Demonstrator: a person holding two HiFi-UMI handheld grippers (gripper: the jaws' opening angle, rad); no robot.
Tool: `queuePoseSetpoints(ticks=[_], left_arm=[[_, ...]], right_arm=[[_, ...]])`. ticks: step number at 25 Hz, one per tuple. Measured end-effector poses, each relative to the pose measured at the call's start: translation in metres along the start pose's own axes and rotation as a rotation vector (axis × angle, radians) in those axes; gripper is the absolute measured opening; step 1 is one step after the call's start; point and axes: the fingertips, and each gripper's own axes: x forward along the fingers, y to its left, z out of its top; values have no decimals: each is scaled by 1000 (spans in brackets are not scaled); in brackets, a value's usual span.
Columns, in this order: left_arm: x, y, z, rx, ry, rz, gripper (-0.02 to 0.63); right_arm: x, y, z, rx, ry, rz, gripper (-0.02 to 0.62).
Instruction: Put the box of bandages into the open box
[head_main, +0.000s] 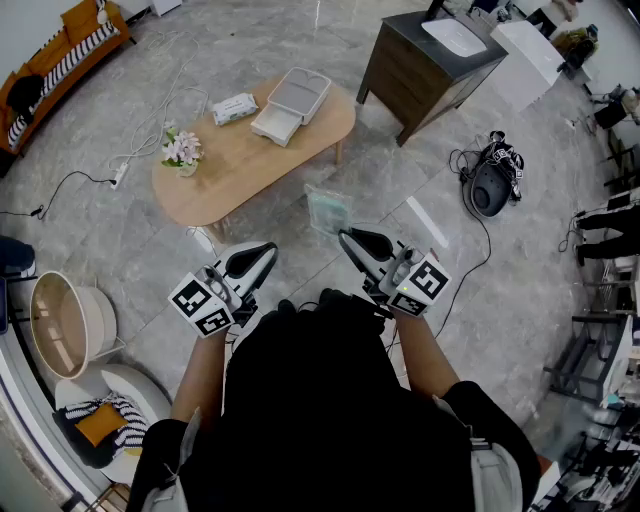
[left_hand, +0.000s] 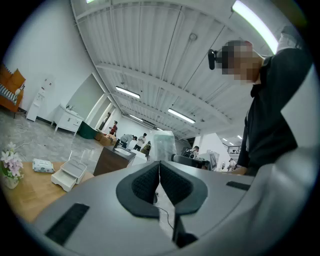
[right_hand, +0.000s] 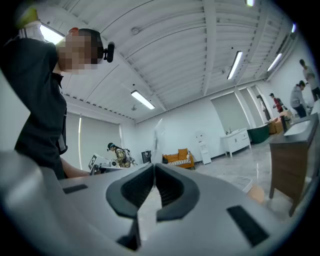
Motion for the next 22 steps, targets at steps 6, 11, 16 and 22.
queuePoseSetpoints(ticks=[6, 11, 16, 22], left_arm=[[3, -1, 0, -8, 16, -20, 17], [8, 3, -2, -37, 7, -17, 17], [18, 1, -5, -32, 28, -19, 17], [34, -3, -1, -27, 30, -3, 17]], right_arm=[[6, 4, 4, -18, 23, 40, 20], [3, 1, -1, 11, 23, 45, 20], [-1, -6, -2, 26, 26, 59, 20], [-8, -15, 11, 76, -17, 97, 20]])
